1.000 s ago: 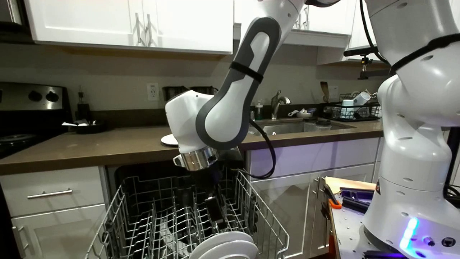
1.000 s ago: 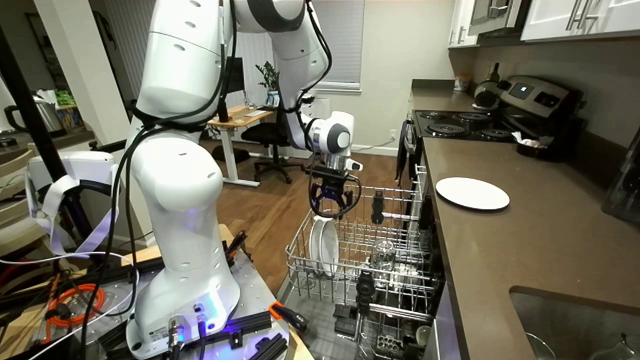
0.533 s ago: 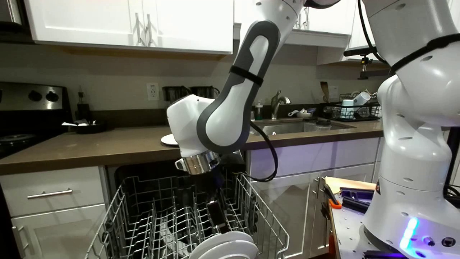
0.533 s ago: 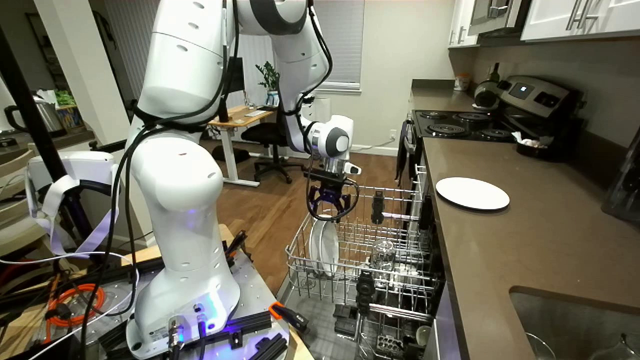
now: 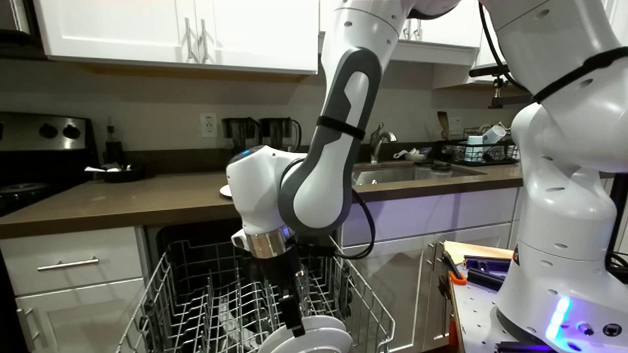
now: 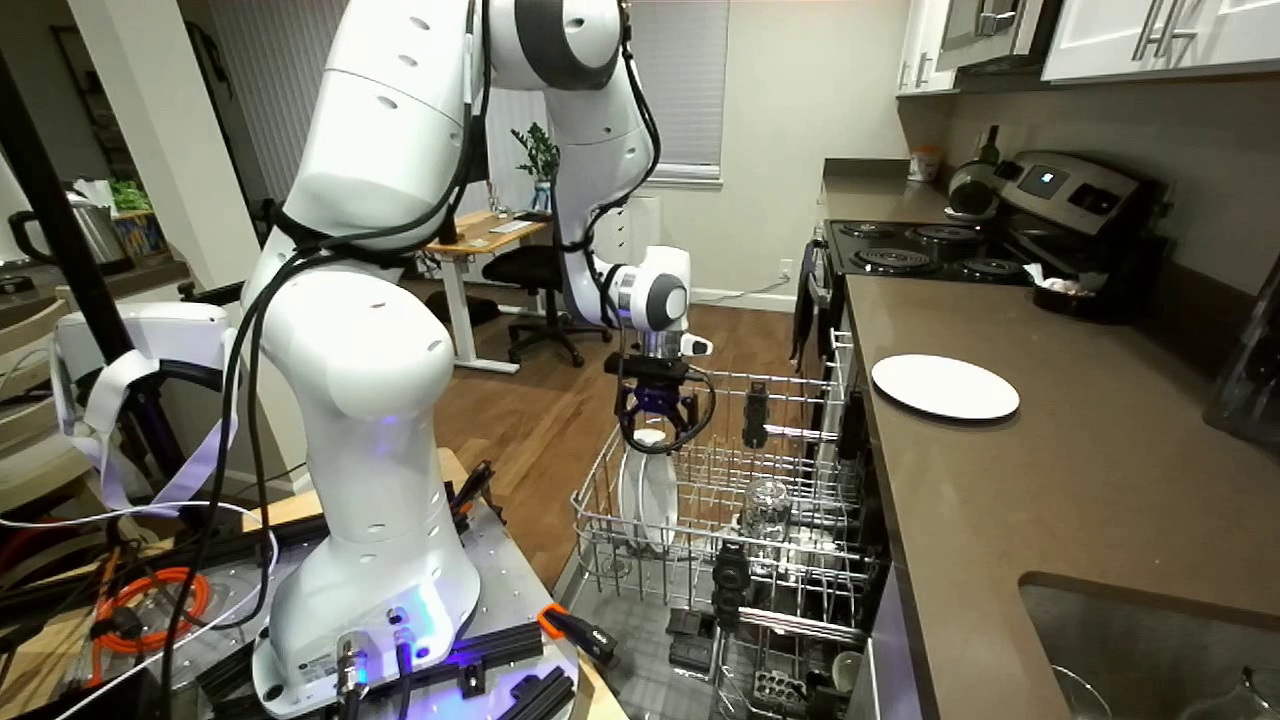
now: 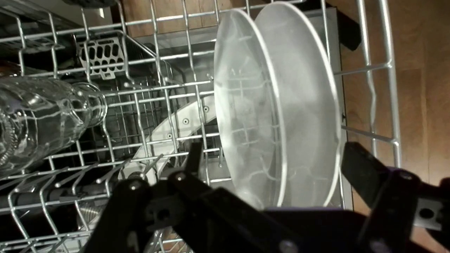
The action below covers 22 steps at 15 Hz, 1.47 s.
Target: Remove the plate from the dishwasher and put it on the counter
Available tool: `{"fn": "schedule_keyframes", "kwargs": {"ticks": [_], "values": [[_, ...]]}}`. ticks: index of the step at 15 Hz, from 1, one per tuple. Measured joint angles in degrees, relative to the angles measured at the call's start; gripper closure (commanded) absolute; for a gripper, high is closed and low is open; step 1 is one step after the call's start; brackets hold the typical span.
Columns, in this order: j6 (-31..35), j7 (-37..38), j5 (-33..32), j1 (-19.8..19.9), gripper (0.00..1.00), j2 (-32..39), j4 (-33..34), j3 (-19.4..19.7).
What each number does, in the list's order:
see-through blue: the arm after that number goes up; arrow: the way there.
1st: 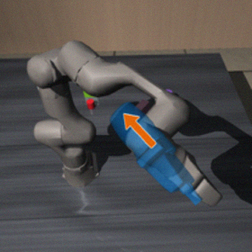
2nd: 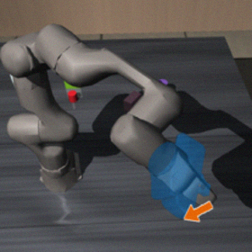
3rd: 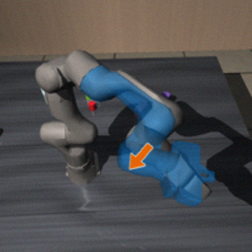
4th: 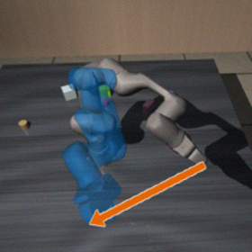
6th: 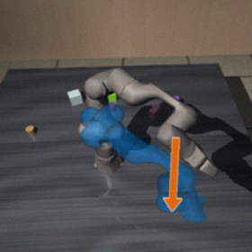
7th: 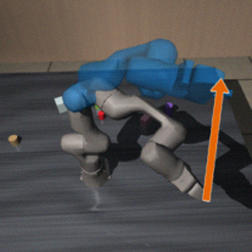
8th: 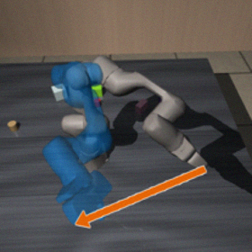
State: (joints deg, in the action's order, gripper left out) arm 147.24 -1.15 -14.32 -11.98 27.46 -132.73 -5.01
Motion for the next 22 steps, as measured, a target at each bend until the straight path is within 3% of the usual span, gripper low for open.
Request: {"fn": "schedule_keyframes", "kwargs": {"ticks": [7,17,22], "values": [[1.5,0.4,-1.15,-1.35,0.0,2.18,1.74,1.8],[-8.39,-1.96,3.14,1.78,0.0,1.08,5.8,-0.49],[-7.44,-2.45,3.24,2.14,0.0,1.53,6.24,-0.34]]}}
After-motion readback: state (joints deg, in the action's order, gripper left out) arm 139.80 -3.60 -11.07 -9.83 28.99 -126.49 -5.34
